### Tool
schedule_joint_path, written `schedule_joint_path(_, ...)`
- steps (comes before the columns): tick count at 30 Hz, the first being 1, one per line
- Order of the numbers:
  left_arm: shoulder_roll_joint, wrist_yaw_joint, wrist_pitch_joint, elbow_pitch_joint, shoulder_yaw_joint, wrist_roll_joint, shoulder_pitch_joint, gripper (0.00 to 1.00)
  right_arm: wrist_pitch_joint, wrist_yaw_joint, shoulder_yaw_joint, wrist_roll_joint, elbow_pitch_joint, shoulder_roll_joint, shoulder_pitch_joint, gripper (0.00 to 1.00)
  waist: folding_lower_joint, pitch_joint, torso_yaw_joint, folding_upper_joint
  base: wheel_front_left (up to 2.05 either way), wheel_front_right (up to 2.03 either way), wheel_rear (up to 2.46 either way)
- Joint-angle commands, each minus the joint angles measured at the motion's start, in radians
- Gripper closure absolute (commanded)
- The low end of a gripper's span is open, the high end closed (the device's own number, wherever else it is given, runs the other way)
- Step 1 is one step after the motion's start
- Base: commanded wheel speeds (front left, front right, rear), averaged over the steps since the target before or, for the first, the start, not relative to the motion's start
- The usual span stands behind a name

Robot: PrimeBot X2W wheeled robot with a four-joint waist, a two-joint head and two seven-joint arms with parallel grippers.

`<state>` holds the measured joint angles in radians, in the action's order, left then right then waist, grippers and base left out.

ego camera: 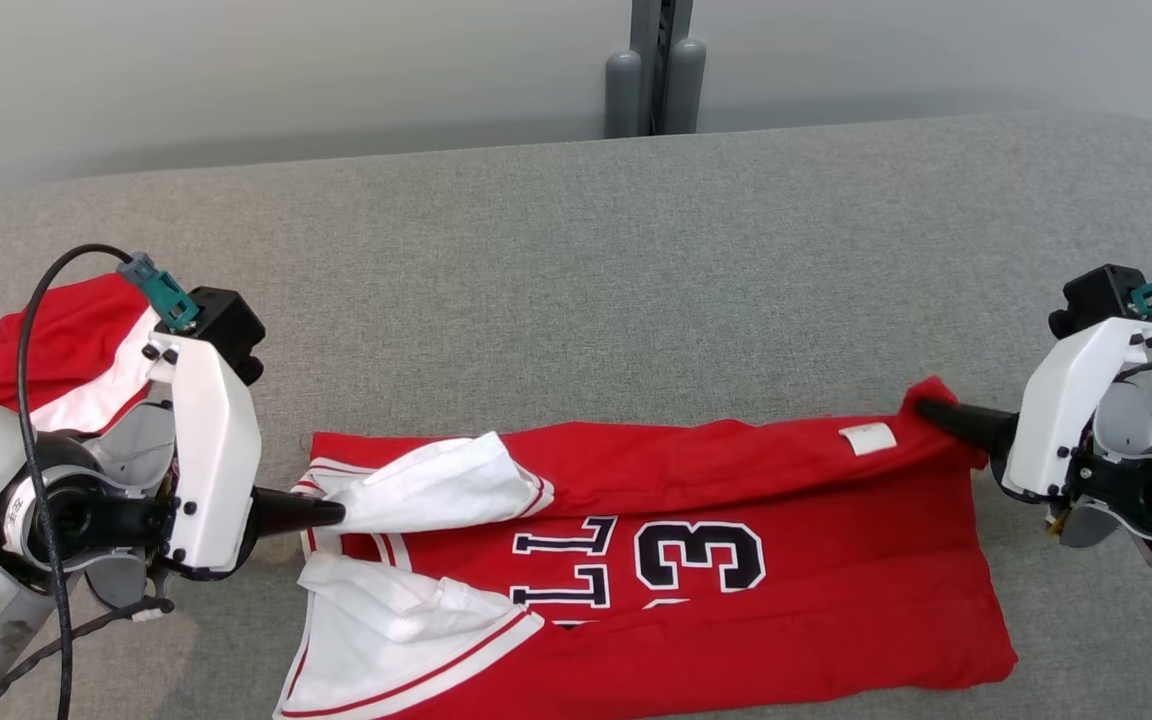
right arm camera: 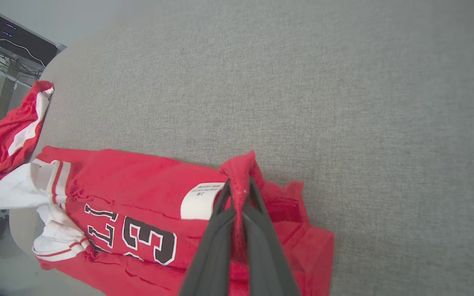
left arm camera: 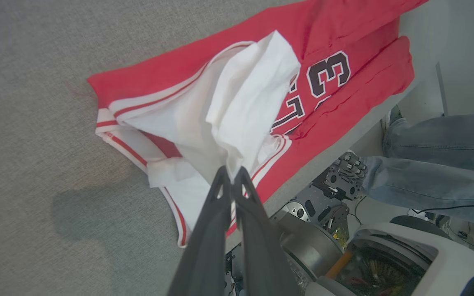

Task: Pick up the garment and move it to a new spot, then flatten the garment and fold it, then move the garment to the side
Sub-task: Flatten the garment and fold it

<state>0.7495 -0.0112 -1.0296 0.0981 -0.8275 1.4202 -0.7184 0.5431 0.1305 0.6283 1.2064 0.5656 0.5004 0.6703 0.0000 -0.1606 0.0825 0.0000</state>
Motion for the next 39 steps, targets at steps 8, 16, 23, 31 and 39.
schedule_joint_path(8, 0.014, 0.023, -0.042, -0.034, -0.019, 0.021, 0.038, 1.00, 0.139, 0.001, 0.049, 0.038, 0.007, 0.029, 0.016, 1.00, 0.0000, 0.010, -0.012, 0.0000, 0.00, 0.00, 0.00)
schedule_joint_path(16, 0.019, 0.029, -0.053, -0.043, -0.029, 0.036, 0.065, 1.00, 0.169, 0.001, 0.078, 0.012, 0.046, 0.041, 0.013, 1.00, 0.0000, 0.020, -0.015, 0.0000, 0.00, 0.00, 0.00)
schedule_joint_path(23, 0.022, 0.032, -0.062, -0.048, -0.035, 0.040, 0.073, 1.00, 0.169, 0.001, 0.097, -0.001, 0.064, 0.029, 0.015, 1.00, 0.0000, 0.020, -0.012, 0.0000, 0.00, 0.00, 0.00)
schedule_joint_path(31, 0.031, 0.031, -0.073, -0.048, -0.044, 0.043, 0.086, 1.00, 0.194, 0.001, 0.116, 0.007, 0.082, 0.022, -0.004, 1.00, 0.0000, 0.024, -0.007, 0.0000, 0.00, 0.00, 0.00)
schedule_joint_path(39, 0.040, 0.037, -0.088, -0.047, -0.057, 0.038, 0.102, 1.00, 0.148, 0.001, 0.118, -0.014, 0.110, 0.014, 0.007, 0.81, 0.0000, 0.022, 0.000, 0.0000, 0.00, 0.00, 0.00)
